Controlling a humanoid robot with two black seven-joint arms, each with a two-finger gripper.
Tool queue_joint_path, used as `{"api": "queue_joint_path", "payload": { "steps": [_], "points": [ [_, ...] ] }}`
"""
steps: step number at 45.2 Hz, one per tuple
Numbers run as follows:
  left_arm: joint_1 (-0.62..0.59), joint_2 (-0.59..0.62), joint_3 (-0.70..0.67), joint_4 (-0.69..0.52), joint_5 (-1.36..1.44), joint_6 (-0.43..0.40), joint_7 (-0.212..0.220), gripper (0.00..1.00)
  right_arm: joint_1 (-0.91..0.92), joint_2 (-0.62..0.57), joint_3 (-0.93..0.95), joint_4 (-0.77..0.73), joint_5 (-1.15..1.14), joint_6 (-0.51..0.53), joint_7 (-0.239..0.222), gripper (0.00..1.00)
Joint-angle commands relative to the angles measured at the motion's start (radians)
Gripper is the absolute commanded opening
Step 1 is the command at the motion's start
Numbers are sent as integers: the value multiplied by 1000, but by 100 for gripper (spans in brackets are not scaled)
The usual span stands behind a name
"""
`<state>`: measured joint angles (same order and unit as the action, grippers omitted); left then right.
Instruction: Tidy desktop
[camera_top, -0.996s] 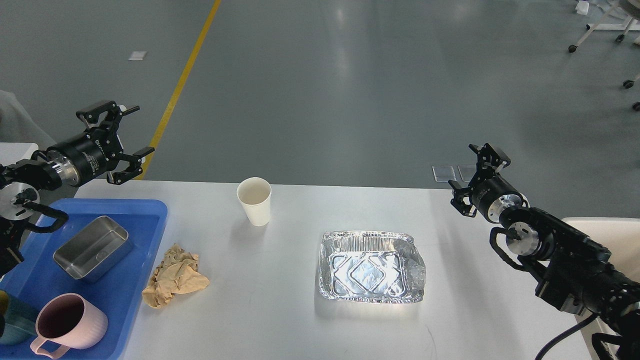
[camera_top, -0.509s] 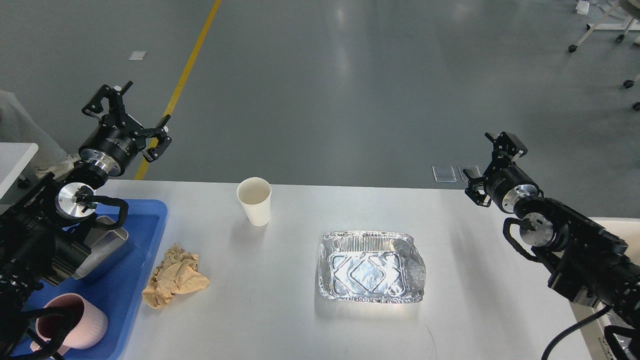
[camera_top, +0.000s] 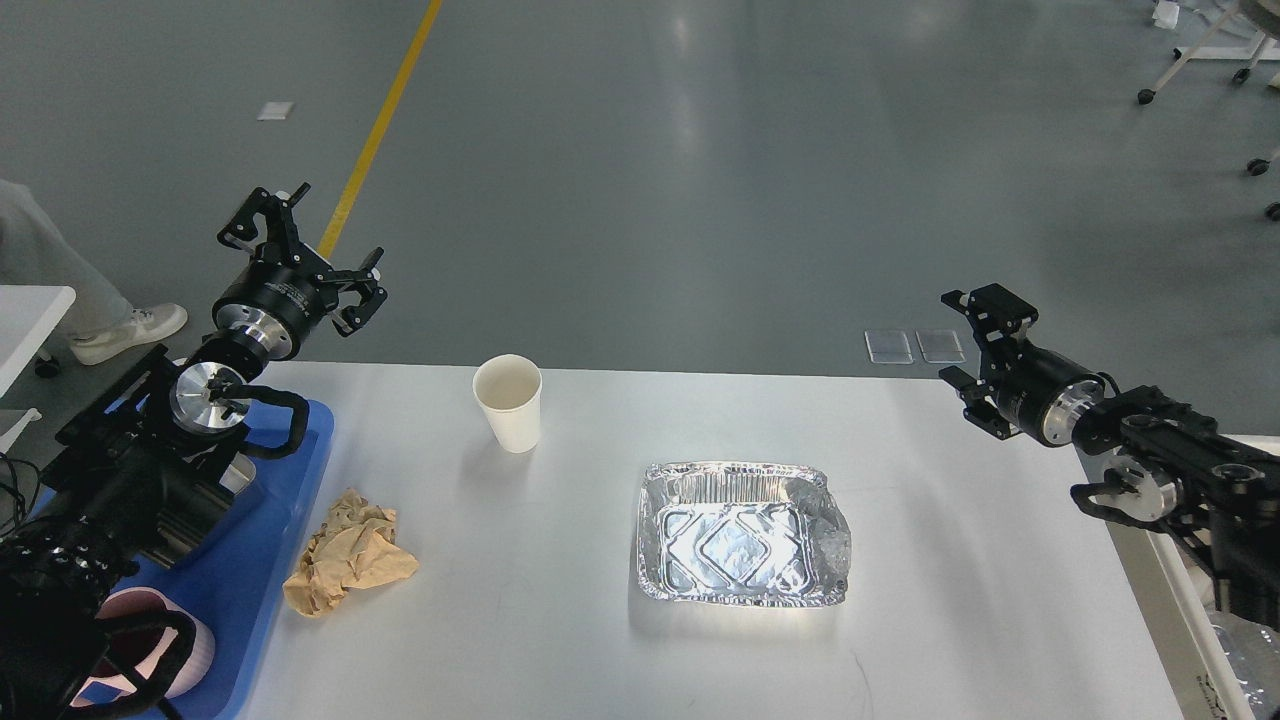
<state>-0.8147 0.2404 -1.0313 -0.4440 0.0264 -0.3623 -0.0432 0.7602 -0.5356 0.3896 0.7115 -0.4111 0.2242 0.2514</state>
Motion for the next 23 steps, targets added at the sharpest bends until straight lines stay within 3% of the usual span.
{"api": "queue_joint_path", "payload": {
  "steps": [1,4,12,23],
  "points": [
    [-3,-4,-15,-1,-72,6,100,97,2,-159,-55,218,-184,18,3,100],
    [-3,-4,-16,-1,-108,6,131,97,8,-245,-83,308,-245,26,3,100],
    [2,-6,-15,-5,-140,2,146,97,16,-481,-112,566,-360,75,3,100],
    [6,-6,2,-4,-131,6,132,97,22,-869,-97,962,-511,80,5,100]
  ]
}}
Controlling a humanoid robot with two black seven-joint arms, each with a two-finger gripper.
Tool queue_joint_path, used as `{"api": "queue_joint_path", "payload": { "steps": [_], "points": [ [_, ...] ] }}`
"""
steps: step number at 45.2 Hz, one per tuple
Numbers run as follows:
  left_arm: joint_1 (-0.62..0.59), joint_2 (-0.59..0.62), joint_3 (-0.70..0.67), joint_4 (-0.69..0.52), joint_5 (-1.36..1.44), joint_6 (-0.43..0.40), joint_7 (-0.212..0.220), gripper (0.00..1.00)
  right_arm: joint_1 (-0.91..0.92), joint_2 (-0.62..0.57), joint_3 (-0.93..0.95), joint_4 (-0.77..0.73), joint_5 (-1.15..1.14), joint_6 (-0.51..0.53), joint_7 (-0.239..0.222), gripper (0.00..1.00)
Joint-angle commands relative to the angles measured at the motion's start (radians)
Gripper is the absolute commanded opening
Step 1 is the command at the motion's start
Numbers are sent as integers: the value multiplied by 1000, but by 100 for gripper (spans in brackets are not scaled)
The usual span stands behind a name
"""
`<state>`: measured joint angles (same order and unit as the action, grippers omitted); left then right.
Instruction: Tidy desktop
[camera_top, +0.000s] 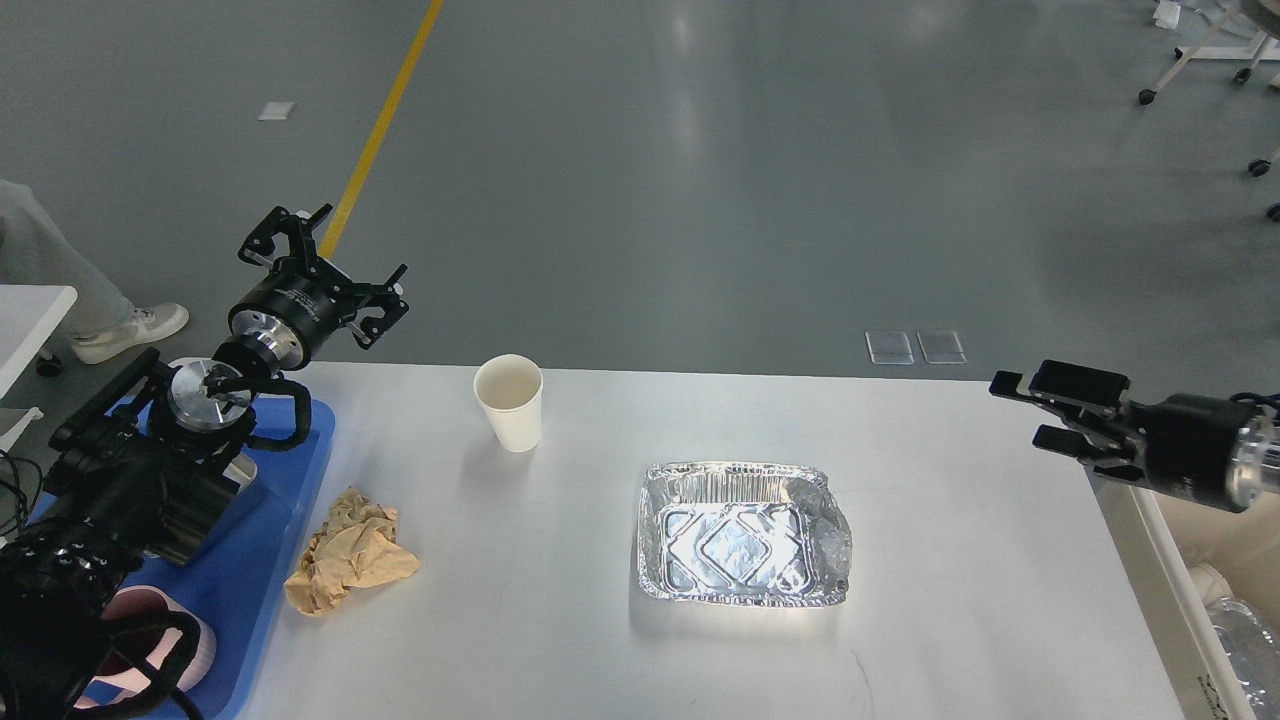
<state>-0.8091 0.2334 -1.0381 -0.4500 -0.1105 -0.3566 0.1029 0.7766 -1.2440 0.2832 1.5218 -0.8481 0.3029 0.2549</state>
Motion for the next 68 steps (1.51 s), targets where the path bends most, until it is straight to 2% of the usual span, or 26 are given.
{"api": "queue_joint_path", "payload": {
  "steps": [1,4,11,19,27,39,58,62,68],
  "points": [
    [1,1,9,2,6,2,-14,97,6,-185,13,171,-86,1,1,100],
    [4,1,10,4,8,2,-20,97,16,-253,17,210,-120,2,4,100],
    [7,0,9,2,8,-16,-58,97,76,-339,21,210,-155,62,46,100],
    [8,0,-3,-4,6,-33,-49,97,256,-417,22,208,-157,222,55,100],
    [8,1,-5,-4,3,-73,-46,97,358,-443,21,208,-157,309,55,100],
    [11,11,-5,-4,2,-73,-45,97,340,-419,4,201,-187,306,46,100],
    [28,14,-5,-4,2,-81,-43,97,237,-226,-12,147,-339,265,26,100],
    [28,17,-5,-6,2,-85,-42,97,253,-253,2,158,-339,271,27,100],
    [30,21,-5,-4,2,-87,-40,97,300,-356,16,208,-338,283,35,100]
  ]
}}
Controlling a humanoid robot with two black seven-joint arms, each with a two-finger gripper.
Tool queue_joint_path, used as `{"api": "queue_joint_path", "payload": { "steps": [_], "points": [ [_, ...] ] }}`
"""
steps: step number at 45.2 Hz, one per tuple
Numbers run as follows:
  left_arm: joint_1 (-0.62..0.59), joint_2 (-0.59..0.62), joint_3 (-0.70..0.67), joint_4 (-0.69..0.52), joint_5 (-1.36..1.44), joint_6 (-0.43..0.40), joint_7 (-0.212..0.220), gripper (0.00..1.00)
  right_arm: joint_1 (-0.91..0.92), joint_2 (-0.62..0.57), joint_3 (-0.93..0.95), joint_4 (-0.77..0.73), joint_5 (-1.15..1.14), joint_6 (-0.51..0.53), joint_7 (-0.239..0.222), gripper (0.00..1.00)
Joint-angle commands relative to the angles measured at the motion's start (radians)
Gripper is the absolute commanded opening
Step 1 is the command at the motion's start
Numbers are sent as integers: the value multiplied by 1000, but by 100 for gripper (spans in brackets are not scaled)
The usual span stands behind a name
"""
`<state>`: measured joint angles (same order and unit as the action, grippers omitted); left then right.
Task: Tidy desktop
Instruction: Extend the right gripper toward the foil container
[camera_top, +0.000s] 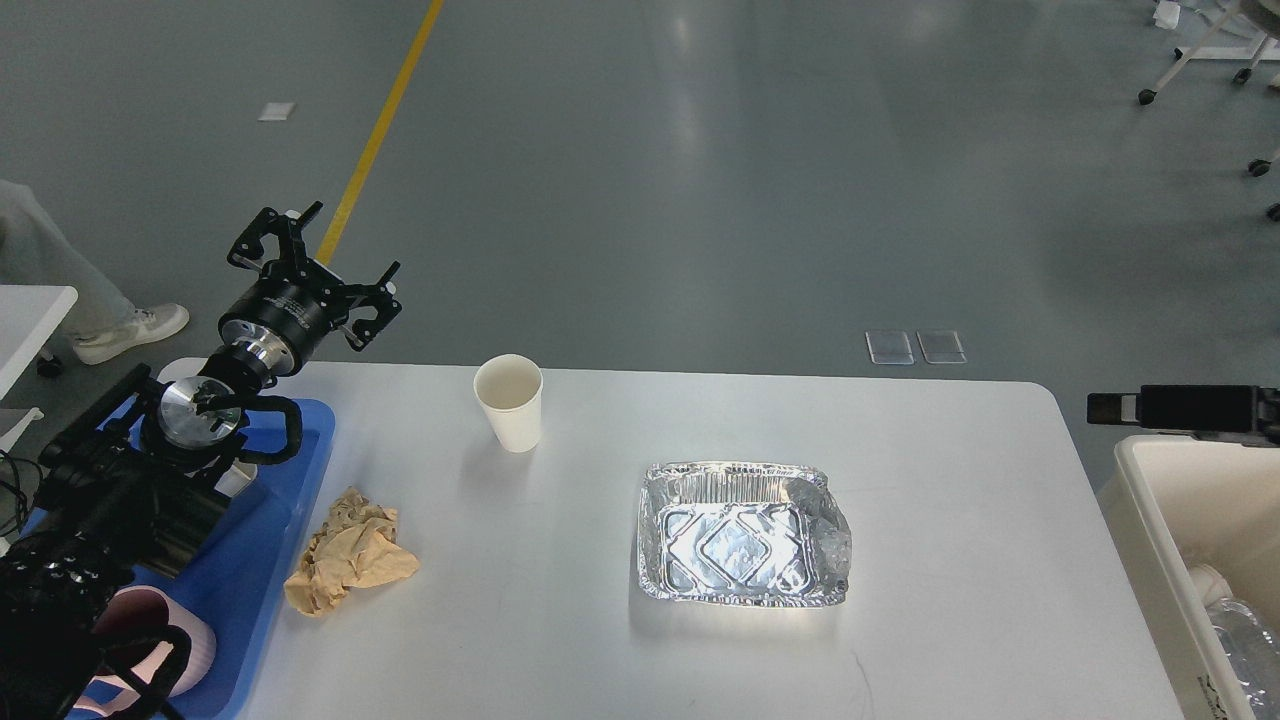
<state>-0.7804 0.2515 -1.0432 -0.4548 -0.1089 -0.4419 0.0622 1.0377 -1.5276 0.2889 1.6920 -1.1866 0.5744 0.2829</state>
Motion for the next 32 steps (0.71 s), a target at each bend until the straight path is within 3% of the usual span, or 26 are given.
{"api": "queue_joint_path", "payload": {
  "steps": [1,18,28,32],
  "points": [
    [1,5,0,1,0,-1,1,97,53,-77,10,38,2,18,9,100],
    [-2,22,0,1,0,-1,2,97,186,-164,12,38,5,50,21,100],
    [0,28,0,1,0,-1,2,97,170,-148,3,34,2,51,19,100],
    [1,28,2,1,0,-1,2,97,150,-86,-19,21,-4,45,16,100]
  ]
}}
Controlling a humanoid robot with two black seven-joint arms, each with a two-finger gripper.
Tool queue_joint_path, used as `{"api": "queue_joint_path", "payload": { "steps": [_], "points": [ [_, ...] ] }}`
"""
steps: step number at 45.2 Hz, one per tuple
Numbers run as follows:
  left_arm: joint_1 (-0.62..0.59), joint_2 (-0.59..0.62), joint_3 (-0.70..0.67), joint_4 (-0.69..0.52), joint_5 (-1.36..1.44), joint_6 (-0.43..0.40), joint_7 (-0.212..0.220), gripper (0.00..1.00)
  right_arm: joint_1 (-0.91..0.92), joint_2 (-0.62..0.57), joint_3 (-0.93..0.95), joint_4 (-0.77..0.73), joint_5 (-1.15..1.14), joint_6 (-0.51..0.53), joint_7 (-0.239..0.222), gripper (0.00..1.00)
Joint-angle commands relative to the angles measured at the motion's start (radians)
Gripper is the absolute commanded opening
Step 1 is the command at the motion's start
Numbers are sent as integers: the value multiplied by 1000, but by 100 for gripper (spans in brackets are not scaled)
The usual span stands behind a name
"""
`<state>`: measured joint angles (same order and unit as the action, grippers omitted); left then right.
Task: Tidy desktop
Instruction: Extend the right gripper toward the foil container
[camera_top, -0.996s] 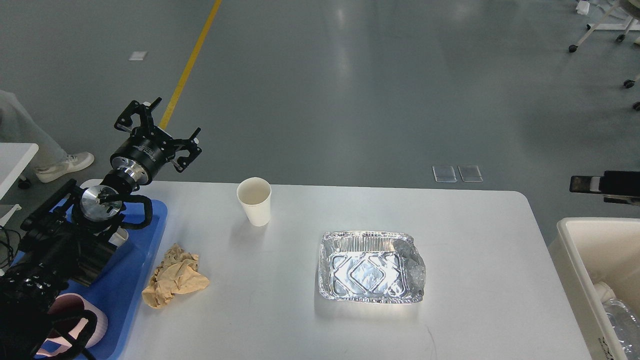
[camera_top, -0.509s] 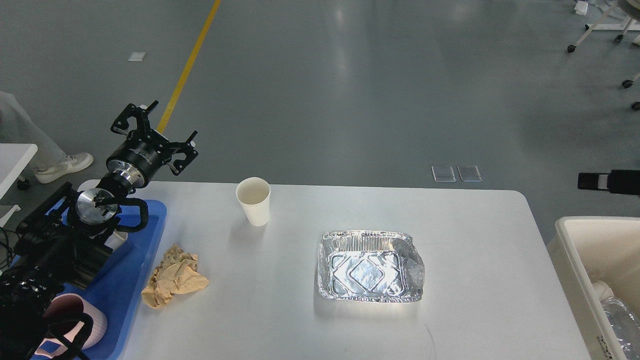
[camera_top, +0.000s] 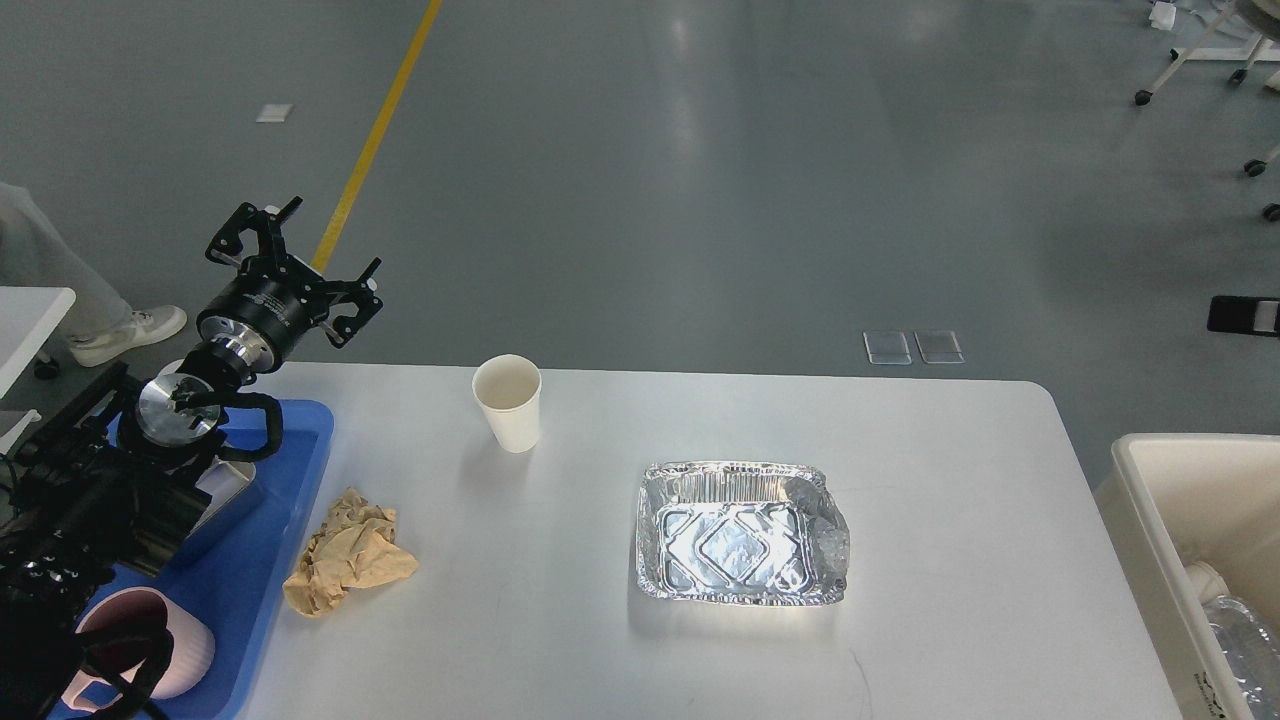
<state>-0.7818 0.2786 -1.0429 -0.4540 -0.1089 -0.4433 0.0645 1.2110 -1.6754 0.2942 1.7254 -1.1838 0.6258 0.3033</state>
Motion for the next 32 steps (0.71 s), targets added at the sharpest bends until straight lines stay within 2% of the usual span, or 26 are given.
{"api": "queue_joint_path", "payload": {
  "steps": [1,14,32],
  "points": [
    [4,1,1,0,0,0,0,97,-30,86,-30,-15,-8,-8,-6,100],
    [10,4,1,0,0,0,0,97,-119,311,-47,-165,-43,-64,-35,100],
    [33,21,1,0,0,-2,0,97,-228,706,-96,-434,-94,-106,-93,100]
  ]
}}
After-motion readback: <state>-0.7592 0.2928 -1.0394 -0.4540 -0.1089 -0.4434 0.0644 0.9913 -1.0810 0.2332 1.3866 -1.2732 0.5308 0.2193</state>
